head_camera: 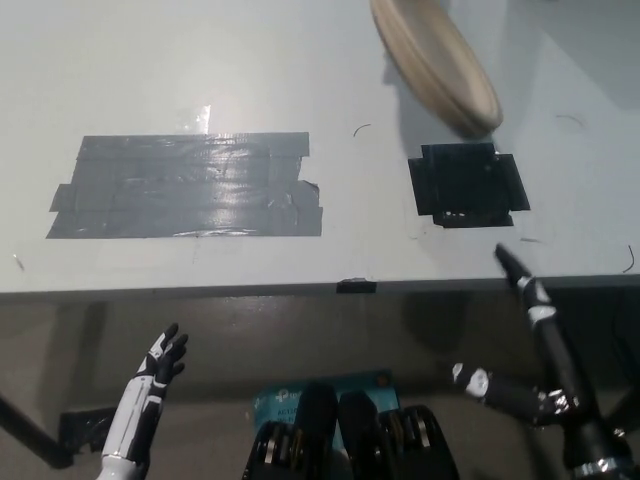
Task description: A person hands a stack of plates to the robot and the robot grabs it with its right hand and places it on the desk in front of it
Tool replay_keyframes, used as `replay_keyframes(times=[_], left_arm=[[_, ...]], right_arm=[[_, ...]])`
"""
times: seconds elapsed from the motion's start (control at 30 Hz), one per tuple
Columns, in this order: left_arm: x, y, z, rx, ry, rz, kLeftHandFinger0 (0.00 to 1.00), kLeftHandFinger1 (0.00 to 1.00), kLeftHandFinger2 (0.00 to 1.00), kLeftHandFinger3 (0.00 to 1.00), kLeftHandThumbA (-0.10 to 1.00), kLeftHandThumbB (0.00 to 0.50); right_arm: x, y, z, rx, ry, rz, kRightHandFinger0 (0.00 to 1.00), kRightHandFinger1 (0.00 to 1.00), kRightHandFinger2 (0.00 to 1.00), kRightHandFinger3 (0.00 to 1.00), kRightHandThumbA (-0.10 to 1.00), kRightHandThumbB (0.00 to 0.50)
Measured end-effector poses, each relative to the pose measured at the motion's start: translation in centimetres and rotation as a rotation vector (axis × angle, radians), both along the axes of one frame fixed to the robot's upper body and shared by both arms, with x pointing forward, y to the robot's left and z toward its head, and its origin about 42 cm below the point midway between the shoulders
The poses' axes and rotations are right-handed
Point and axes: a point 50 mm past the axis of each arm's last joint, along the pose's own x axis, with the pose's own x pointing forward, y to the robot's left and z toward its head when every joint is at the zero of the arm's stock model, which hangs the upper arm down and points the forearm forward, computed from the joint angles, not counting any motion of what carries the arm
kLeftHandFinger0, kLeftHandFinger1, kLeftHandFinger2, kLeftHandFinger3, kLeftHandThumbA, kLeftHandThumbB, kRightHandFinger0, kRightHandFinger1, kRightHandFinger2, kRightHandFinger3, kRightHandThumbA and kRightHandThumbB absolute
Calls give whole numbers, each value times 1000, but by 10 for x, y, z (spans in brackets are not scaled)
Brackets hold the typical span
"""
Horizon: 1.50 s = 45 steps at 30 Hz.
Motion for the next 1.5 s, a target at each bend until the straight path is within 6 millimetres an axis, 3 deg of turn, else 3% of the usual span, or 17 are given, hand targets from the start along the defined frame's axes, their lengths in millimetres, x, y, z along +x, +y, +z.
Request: replay_keyframes(times=[0.13, 0.23, 0.4, 0.5, 0.63, 0.8, 0.87, 0.9, 0.97, 1.07, 1.1, 1.23, 1.33, 1.4, 1.43, 1.47, 1.5], left_arm=[[-5, -2, -4, 0, 14, -6, 1000, 1000, 1000, 1000, 1000, 275], [-7, -3, -5, 1, 19, -11, 1000, 1000, 1000, 1000, 1000, 274], [-6, -6, -5, 5, 19, -21, 1000, 1000, 1000, 1000, 1000, 258], [-6, -6, -5, 6, 19, -24, 1000, 1000, 1000, 1000, 1000, 256], [-6, -7, -5, 7, 17, -30, 1000, 1000, 1000, 1000, 1000, 261], [-4, -8, -3, 8, 13, -39, 1000, 1000, 1000, 1000, 1000, 260], [-3, -8, -2, 8, 11, -42, 1000, 1000, 1000, 1000, 1000, 260], [-3, -8, -2, 8, 10, -43, 1000, 1000, 1000, 1000, 1000, 261], [-2, -8, -2, 8, 9, -45, 1000, 1000, 1000, 1000, 1000, 260], [-2, -9, -1, 8, 8, -53, 1000, 1000, 1000, 1000, 1000, 266], [-2, -9, -1, 9, 8, -53, 1000, 1000, 1000, 1000, 1000, 267], [-1, -8, 0, 10, 5, -55, 1000, 1000, 1000, 1000, 1000, 263], [-1, -9, 1, 9, 4, -56, 1000, 1000, 1000, 1000, 1000, 253], [-1, -9, 1, 9, 3, -56, 1000, 1000, 1000, 1000, 999, 247], [-1, -9, 1, 9, 3, -56, 1000, 1000, 1000, 1000, 997, 247], [-1, -9, 1, 9, 3, -55, 1000, 1000, 1000, 1000, 993, 248], [-1, -9, 1, 9, 3, -55, 1000, 1000, 1000, 1000, 990, 249]], right_arm=[[18, 0, 23, -70, -105, -53, 1000, 1000, 1000, 1000, 949, 307], [35, 4, 45, -114, -193, -84, 1000, 1000, 1000, 1000, 928, 292], [75, 11, 82, -186, -323, -147, 1000, 1000, 1000, 1000, 932, 313], [102, 15, 96, -233, -363, -193, 1000, 1000, 1000, 1000, 992, 334], [136, 17, 98, -311, -356, -251, 1000, 1000, 1000, 1000, 1000, 352], [156, 22, 97, -367, -346, -271, 1000, 1000, 1000, 1000, 948, 339], [161, 25, 96, -384, -341, -271, 1000, 1000, 1000, 1000, 1000, 368], [163, 25, 96, -393, -338, -271, 1000, 1000, 1000, 1000, 1000, 416], [165, 26, 97, -405, -337, -272, 1000, 1000, 1000, 1000, 1000, 467], [167, 29, 100, -428, -342, -265, 1000, 1000, 1000, 1000, 1000, 454], [167, 31, 100, -435, -341, -260, 1000, 1000, 1000, 1000, 977, 426], [167, 37, 97, -466, -336, -238, 1000, 1000, 1000, 1000, 906, 464], [169, 37, 93, -502, -323, -225, 1000, 1000, 1000, 1000, 795, 463], [177, 36, 89, -562, -309, -226, 1000, 1000, 1000, 1000, 703, 397], [183, 35, 87, -605, -302, -228, 651, 591, 573, 854, 669, 275], [185, 34, 86, -627, -299, -232, 97, 80, 105, 456, 684, 225], [186, 34, 85, -628, -298, -232, 50, 3, 4, 183, 720, 195]])
